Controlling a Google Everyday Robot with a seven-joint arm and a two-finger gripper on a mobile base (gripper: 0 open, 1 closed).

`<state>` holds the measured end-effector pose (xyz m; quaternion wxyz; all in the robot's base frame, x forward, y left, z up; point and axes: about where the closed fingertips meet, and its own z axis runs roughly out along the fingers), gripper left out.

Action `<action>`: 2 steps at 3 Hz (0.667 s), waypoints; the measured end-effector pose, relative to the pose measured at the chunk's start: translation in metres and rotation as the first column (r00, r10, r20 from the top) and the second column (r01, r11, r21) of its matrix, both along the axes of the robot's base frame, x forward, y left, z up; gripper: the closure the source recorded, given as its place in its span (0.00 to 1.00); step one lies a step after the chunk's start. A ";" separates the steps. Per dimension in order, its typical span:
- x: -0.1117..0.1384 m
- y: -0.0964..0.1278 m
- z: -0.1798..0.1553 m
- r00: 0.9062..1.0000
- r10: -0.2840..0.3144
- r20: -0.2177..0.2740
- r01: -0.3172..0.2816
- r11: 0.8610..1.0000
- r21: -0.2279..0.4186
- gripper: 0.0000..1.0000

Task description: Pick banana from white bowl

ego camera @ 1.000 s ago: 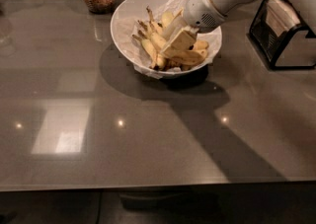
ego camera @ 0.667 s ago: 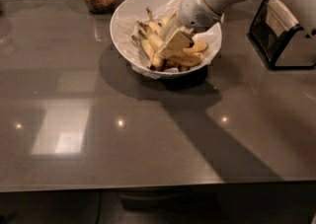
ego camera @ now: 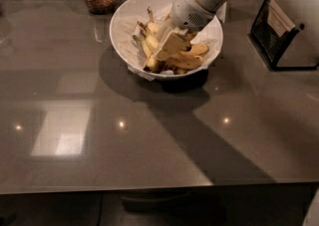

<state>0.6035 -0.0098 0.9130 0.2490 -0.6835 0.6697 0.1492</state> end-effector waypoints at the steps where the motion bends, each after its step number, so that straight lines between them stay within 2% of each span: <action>1: -0.002 0.001 0.000 1.000 0.003 -0.005 -0.003 1.000 -0.017 0.67; 2: -0.002 0.002 0.000 1.000 0.006 -0.004 -0.006 0.999 -0.034 0.91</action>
Offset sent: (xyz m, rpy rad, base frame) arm -0.0033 0.0063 -0.0381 -0.2838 -0.0167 0.0418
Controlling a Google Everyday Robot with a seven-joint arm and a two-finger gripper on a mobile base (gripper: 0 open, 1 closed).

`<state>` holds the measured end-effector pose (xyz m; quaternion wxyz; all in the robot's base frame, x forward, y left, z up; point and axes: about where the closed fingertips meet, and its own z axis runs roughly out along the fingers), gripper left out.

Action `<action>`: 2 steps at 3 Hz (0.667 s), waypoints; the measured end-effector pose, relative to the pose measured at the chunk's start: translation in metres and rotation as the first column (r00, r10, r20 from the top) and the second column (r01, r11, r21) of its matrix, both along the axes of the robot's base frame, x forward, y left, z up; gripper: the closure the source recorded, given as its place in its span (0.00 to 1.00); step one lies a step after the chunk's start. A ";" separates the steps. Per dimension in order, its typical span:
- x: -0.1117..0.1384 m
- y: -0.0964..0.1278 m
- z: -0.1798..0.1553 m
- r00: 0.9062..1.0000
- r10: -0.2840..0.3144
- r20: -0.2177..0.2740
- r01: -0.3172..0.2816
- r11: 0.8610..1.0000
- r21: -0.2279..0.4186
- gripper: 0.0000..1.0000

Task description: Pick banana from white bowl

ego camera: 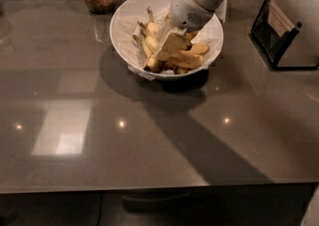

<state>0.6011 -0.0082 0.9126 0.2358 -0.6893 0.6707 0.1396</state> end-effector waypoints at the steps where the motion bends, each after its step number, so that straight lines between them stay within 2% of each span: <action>1: -0.002 0.004 -0.001 1.000 0.005 0.008 -0.005 0.999 -0.035 1.00; 2: -0.003 0.006 0.000 1.000 0.004 0.018 -0.003 0.999 -0.047 1.00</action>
Offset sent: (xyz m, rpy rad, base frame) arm -0.0022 -0.0045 -0.0124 -0.1929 -0.0801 -0.0224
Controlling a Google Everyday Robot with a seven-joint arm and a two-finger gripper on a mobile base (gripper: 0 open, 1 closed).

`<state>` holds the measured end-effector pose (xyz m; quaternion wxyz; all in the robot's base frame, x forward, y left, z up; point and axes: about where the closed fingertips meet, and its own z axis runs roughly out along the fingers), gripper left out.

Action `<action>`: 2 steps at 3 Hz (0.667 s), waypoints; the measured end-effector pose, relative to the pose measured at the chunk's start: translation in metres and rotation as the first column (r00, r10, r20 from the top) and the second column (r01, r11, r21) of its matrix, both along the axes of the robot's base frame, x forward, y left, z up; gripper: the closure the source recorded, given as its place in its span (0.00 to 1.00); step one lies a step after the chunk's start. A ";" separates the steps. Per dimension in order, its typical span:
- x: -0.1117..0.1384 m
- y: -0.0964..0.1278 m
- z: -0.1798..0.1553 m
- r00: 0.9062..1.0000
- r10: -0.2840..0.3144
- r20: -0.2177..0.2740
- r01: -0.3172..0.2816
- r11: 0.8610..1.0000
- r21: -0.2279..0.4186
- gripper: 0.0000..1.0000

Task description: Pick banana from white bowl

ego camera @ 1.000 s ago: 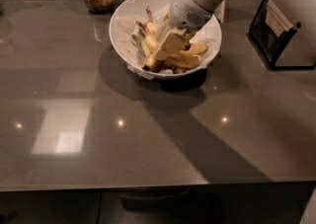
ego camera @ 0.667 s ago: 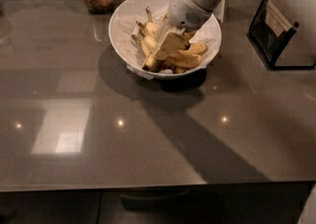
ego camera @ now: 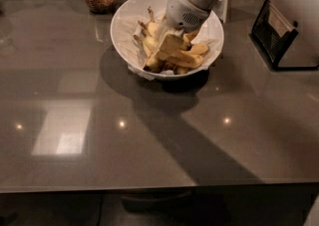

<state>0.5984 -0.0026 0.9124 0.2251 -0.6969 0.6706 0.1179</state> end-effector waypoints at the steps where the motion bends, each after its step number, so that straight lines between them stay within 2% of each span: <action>1: -0.002 -0.006 0.009 0.999 -0.025 0.033 0.026 1.000 -0.010 1.00; 2: -0.007 -0.018 0.033 0.996 -0.062 0.067 0.060 0.997 0.042 1.00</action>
Offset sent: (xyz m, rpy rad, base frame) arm -0.0151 -0.0364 0.0647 0.1134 -0.1056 -0.1137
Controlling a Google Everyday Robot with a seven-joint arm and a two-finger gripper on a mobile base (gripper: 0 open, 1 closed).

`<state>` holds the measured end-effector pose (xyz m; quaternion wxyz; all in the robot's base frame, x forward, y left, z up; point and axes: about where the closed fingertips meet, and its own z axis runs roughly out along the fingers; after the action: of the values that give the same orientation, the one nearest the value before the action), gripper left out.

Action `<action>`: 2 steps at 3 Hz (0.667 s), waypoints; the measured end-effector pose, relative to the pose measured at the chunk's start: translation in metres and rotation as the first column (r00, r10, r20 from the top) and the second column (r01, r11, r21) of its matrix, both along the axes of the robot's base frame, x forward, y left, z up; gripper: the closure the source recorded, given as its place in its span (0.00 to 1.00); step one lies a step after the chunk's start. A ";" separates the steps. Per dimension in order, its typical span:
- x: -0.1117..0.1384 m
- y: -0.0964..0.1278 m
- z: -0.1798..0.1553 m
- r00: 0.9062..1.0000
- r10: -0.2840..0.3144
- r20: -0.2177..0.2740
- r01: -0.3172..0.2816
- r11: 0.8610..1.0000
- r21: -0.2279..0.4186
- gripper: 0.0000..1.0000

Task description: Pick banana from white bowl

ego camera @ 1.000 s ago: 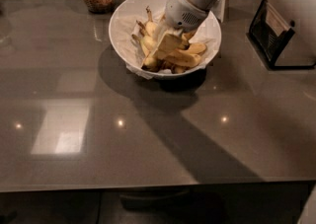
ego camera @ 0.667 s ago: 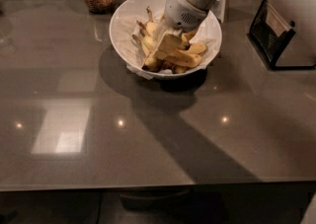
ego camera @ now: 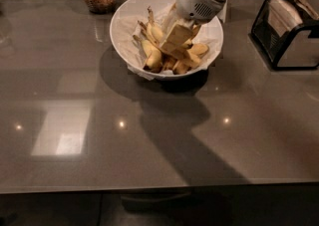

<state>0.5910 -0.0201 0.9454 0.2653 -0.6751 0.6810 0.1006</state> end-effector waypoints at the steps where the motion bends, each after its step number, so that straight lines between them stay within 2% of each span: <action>1: -0.011 -0.015 0.029 0.999 -0.034 0.026 0.031 0.995 0.092 1.00; 2: -0.028 -0.034 0.052 0.997 -0.073 0.017 0.068 0.981 0.184 1.00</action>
Offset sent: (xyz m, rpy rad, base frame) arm -0.0481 -0.0625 0.0836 0.3014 -0.0202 -0.1258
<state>0.5625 -0.0539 0.9977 0.3378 -0.6245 0.6890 0.1453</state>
